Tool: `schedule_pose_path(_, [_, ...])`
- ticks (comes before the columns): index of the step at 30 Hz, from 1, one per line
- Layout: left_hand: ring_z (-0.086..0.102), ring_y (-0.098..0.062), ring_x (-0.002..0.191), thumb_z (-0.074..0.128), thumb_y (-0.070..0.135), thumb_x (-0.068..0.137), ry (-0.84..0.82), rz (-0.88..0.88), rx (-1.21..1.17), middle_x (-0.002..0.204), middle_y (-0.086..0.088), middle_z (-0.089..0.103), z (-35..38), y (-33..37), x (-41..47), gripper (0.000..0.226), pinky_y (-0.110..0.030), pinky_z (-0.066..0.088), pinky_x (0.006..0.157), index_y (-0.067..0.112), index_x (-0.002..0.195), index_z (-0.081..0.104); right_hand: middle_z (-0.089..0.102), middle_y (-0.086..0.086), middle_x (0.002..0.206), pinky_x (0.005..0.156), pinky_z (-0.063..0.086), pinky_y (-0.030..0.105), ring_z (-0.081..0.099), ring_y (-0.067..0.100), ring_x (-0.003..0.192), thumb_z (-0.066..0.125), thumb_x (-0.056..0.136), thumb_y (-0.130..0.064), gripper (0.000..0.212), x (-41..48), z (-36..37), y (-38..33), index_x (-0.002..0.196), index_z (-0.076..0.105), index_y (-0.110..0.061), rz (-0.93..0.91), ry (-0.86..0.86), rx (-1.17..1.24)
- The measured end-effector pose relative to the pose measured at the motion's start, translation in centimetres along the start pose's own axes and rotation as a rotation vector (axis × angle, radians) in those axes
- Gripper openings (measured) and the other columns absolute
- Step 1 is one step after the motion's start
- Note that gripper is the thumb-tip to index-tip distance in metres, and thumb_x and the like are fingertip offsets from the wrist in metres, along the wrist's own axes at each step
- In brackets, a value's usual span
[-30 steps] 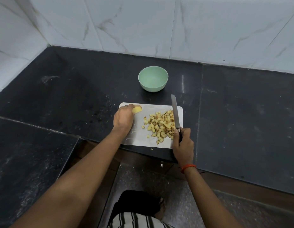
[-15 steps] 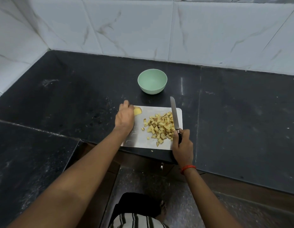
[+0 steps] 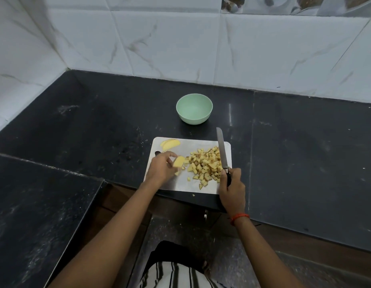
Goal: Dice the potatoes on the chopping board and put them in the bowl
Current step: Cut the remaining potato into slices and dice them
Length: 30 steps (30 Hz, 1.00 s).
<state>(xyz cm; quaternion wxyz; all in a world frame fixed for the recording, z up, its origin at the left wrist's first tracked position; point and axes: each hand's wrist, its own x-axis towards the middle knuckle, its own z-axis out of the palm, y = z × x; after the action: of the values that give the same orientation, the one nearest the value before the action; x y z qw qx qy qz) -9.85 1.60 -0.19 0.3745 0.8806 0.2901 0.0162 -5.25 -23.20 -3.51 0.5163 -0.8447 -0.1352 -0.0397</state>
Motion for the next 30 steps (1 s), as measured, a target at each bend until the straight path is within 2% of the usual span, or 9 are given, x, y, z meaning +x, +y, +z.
schedule_pose_path(4, [0.059, -0.008, 0.078, 0.089, 0.040, 0.074, 0.011, 0.091, 0.001, 0.103, 0.003, 0.055, 0.1, -1.7, -0.2, 0.063, -0.018, 0.052, 0.073, 0.031, 0.129, 0.061, 0.057, -0.007, 0.068, 0.043, 0.047, 0.041, 0.058, 0.008, 0.056, 0.047, 0.100, -0.039, 0.021, 0.1, -0.1, -0.2, 0.092, 0.040, -0.020, -0.007, 0.013, 0.011])
schedule_pose_path(7, [0.057, -0.007, 0.102, 0.086, 0.045, 0.077, -0.070, 0.170, 0.017, 0.127, 0.007, 0.050, 0.2, -2.1, 0.0, 0.080, -0.022, 0.050, 0.091, 0.030, 0.146, 0.049, 0.058, -0.005, 0.069, 0.043, 0.046, 0.041, 0.058, 0.008, 0.057, 0.047, 0.100, -0.038, 0.022, 0.0, 0.0, -0.1, 0.092, 0.041, -0.019, -0.016, 0.013, 0.022])
schedule_pose_path(11, [0.044, -0.018, 0.128, 0.075, 0.025, 0.084, -0.111, 0.223, 0.163, 0.140, 0.007, 0.044, 0.6, -2.2, 0.2, 0.067, -0.034, 0.042, 0.107, 0.027, 0.147, 0.052, 0.059, -0.005, 0.069, 0.043, 0.046, 0.040, 0.058, 0.007, 0.057, 0.048, 0.100, -0.038, 0.023, 0.1, 0.0, -0.3, 0.092, 0.042, -0.017, -0.012, 0.007, 0.015])
schedule_pose_path(14, [0.048, -0.014, 0.117, 0.072, 0.015, 0.082, -0.118, 0.198, 0.103, 0.130, 0.009, 0.045, 0.4, -2.2, 0.1, 0.061, -0.027, 0.044, 0.103, 0.025, 0.141, 0.059, 0.057, -0.007, 0.069, 0.042, 0.045, 0.039, 0.057, 0.007, 0.056, 0.047, 0.100, -0.039, 0.022, 0.0, -0.1, -0.4, 0.092, 0.041, -0.019, -0.015, 0.005, 0.005])
schedule_pose_path(16, [0.054, -0.006, 0.103, 0.073, 0.012, 0.082, -0.159, 0.200, 0.043, 0.127, 0.009, 0.044, -0.1, -2.7, 0.2, 0.061, -0.012, 0.044, 0.092, 0.021, 0.141, 0.060, 0.057, -0.008, 0.068, 0.041, 0.043, 0.037, 0.057, 0.007, 0.055, 0.047, 0.100, -0.039, 0.020, 0.0, -0.2, -0.6, 0.092, 0.040, -0.021, -0.018, 0.001, -0.008])
schedule_pose_path(19, [0.054, -0.004, 0.102, 0.072, 0.002, 0.078, -0.261, 0.251, 0.001, 0.137, 0.011, 0.042, -1.1, -3.6, 0.3, 0.072, -0.003, 0.039, 0.087, 0.021, 0.146, 0.055, 0.056, -0.008, 0.067, 0.040, 0.040, 0.033, 0.056, 0.008, 0.054, 0.046, 0.100, -0.038, 0.019, 0.0, -0.1, -0.6, 0.092, 0.039, -0.022, -0.029, -0.003, -0.036])
schedule_pose_path(22, [0.050, 0.005, 0.122, 0.074, -0.003, 0.080, -0.336, 0.301, 0.007, 0.154, 0.020, 0.039, -1.9, -4.2, 0.4, 0.079, -0.007, 0.041, 0.093, 0.027, 0.149, 0.050, 0.057, -0.005, 0.066, 0.040, 0.040, 0.034, 0.057, 0.017, 0.053, 0.048, 0.103, -0.033, 0.017, 0.3, -0.1, -0.5, 0.093, 0.036, -0.026, -0.005, -0.050, -0.092])
schedule_pose_path(25, [0.057, -0.004, 0.117, 0.080, 0.010, 0.085, -0.355, 0.341, 0.081, 0.155, 0.020, 0.042, -2.0, -4.5, 0.4, 0.072, -0.020, 0.043, 0.098, 0.031, 0.148, 0.052, 0.056, -0.005, 0.066, 0.044, 0.033, 0.030, 0.055, 0.018, 0.053, 0.048, 0.104, -0.025, 0.017, 0.4, 0.2, -1.2, 0.096, 0.034, -0.031, -0.008, -0.142, -0.150])
schedule_pose_path(30, [0.043, -0.011, 0.129, 0.074, 0.042, 0.090, -0.125, 0.378, 0.184, 0.144, 0.011, 0.050, -0.8, -4.8, -1.6, 0.056, -0.032, 0.041, 0.109, 0.022, 0.140, 0.060, 0.054, -0.006, 0.070, 0.050, 0.036, 0.034, 0.053, 0.022, 0.056, 0.043, 0.105, -0.028, 0.015, -1.2, 2.0, -4.3, 0.098, 0.031, -0.032, -0.010, -0.229, -0.192])
